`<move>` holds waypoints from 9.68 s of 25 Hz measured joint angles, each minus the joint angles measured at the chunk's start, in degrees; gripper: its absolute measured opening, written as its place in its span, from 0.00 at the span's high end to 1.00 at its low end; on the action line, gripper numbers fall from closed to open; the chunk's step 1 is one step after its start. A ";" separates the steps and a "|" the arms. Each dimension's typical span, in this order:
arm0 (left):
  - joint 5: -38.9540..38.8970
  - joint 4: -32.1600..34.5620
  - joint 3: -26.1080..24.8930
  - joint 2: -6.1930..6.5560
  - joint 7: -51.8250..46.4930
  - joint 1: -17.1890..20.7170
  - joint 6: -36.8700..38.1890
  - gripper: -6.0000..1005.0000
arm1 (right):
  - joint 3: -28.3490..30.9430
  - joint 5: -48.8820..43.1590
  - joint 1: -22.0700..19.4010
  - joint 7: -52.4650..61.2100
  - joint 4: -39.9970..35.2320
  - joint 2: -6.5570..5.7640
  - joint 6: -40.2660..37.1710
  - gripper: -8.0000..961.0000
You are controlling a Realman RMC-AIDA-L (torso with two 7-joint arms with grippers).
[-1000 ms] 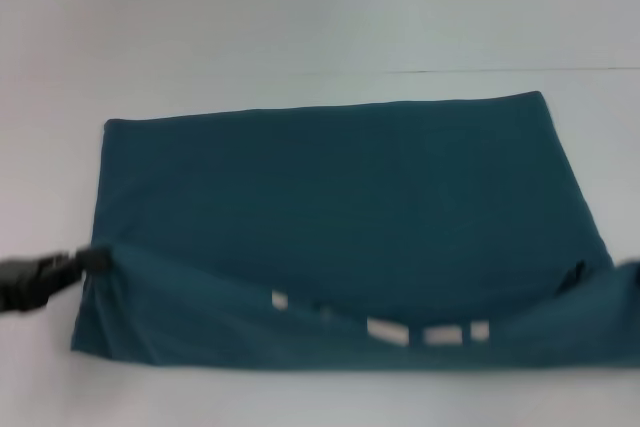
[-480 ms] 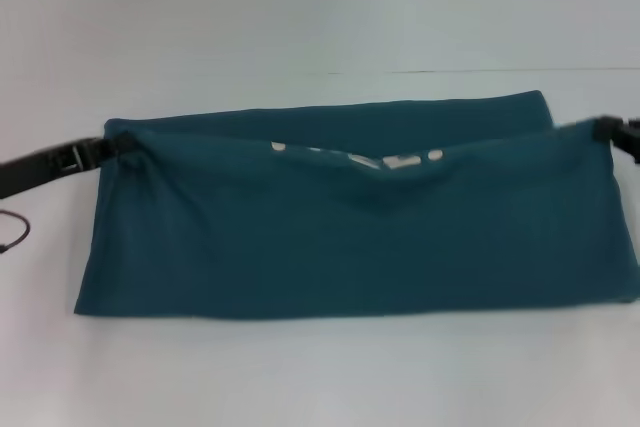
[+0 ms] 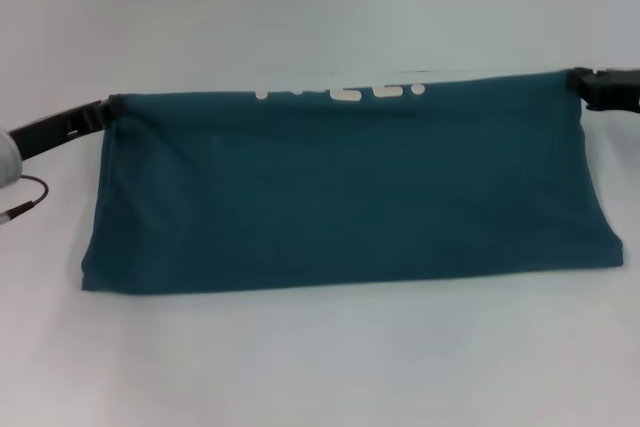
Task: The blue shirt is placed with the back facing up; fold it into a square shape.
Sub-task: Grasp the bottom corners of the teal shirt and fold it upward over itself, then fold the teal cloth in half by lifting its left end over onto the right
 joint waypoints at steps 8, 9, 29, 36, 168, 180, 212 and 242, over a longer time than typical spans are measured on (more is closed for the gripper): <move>-4.29 -1.01 0.06 -0.85 4.58 -1.84 -5.96 0.95 | -2.70 7.41 1.33 -4.28 2.54 0.13 6.50 0.96; -4.68 -1.26 0.08 -0.86 5.14 -2.04 -6.47 0.95 | -3.00 7.82 1.44 -4.62 2.69 0.20 7.32 0.96; -7.17 -2.83 0.87 -1.81 9.10 -3.28 -10.82 0.84 | -6.96 9.33 2.63 -6.03 3.51 1.28 12.74 0.96; -11.46 -2.61 0.94 -2.21 10.45 -2.76 -14.30 0.69 | -7.45 12.87 2.04 -7.14 0.60 2.76 15.52 0.68; 4.40 14.82 12.90 -2.88 -19.55 16.55 19.79 0.14 | -10.71 7.51 -15.94 25.62 -13.39 -2.05 -24.13 0.10; 4.94 16.46 12.88 -2.87 -21.26 18.43 19.32 0.14 | -10.71 7.50 -15.98 25.71 -13.39 -2.08 -23.80 0.10; 5.44 13.60 15.09 -3.03 -21.28 15.30 17.84 0.14 | -10.01 7.50 -16.51 25.72 -13.39 -2.04 -23.72 0.10; 8.32 14.04 16.76 -2.71 -21.85 14.42 15.41 0.78 | -9.32 7.70 -16.47 25.47 -13.39 -1.92 -23.78 0.10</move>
